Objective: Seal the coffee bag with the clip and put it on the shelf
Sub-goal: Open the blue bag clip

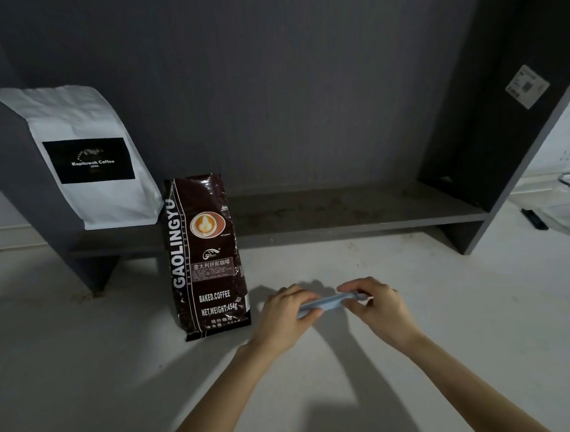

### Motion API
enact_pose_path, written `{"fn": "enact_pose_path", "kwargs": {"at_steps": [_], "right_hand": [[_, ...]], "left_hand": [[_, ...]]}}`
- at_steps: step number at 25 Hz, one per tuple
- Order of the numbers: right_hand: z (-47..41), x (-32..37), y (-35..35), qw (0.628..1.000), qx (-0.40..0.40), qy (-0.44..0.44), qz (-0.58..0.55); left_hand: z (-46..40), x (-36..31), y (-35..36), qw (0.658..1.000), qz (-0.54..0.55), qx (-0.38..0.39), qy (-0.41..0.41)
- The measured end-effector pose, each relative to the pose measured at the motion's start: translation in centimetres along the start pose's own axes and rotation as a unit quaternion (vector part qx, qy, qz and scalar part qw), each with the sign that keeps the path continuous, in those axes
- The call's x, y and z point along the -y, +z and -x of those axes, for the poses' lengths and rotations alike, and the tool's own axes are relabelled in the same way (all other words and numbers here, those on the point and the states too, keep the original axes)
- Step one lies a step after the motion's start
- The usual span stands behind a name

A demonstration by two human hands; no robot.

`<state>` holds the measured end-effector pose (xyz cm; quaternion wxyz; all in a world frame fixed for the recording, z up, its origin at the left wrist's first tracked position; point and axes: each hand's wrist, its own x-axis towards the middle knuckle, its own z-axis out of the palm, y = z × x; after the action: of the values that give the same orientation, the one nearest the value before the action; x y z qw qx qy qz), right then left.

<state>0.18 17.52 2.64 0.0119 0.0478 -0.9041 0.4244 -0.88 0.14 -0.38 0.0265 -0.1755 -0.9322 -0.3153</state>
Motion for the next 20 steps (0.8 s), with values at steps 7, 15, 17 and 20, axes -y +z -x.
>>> {"fn": "enact_pose_path", "kwargs": {"at_steps": [7,15,17,20], "right_hand": [[0.2,4.9,0.8,0.992,0.0,0.006,-0.127],[1.4,8.3,1.8,0.939,0.074,0.023,-0.334],[1.4,9.1,2.1,0.935,0.086,0.017,-0.345],[1.2,10.1,2.8,0.936,0.088,-0.006,-0.342]], "left_hand": [[1.9,-0.7,-3.8,0.991,0.03,-0.127,0.034],[5.1,-0.4,-6.7,0.989,0.087,-0.121,0.008],[5.6,-0.1,-7.4,0.989,0.099,-0.114,-0.003],[6.0,0.0,-8.3,0.987,0.129,-0.09,-0.02]]}}
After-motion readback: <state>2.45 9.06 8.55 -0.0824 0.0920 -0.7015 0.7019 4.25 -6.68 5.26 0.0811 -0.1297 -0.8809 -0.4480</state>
